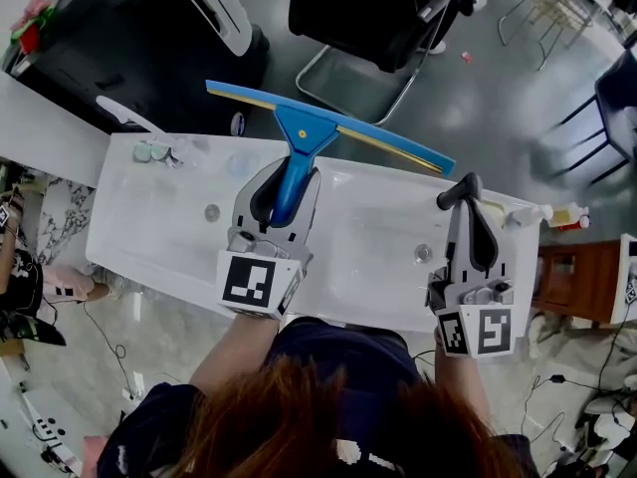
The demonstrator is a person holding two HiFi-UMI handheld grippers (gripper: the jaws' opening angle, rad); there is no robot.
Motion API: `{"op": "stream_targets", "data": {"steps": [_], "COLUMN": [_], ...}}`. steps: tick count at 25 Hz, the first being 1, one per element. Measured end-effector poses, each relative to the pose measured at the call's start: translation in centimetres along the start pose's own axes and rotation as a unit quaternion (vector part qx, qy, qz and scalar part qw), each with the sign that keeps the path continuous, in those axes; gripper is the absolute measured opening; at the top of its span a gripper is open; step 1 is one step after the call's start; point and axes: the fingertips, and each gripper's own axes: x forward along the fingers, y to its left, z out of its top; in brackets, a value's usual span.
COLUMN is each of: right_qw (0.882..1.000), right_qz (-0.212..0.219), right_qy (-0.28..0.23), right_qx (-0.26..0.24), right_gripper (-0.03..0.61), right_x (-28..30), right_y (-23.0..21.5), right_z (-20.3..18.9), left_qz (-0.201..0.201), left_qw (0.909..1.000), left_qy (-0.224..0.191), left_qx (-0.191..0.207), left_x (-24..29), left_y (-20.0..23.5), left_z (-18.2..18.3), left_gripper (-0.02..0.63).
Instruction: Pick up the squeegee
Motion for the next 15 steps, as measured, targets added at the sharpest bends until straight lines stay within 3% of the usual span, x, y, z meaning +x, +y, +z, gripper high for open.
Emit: {"op": "stream_targets", "data": {"steps": [5, 15], "right_qw": [1.0, 1.0], "right_qz": [0.002, 0.006], "right_qy": [-0.01, -0.016], "right_qx": [-0.013, -0.02], "right_gripper": [0.015, 0.015], "right_x": [-0.1, 0.0], "right_y": [1.0, 2.5], "right_z": [1.1, 1.8], "left_qz": [0.009, 0.021], "left_qw": [0.9995, 0.9986], "left_qy": [-0.03, -0.046], "left_qx": [-0.001, 0.014], "left_x": [-1.5, -2.9], "left_y": [0.6, 1.7], "left_z": [2.3, 3.4], "left_gripper": [0.153, 0.153]}}
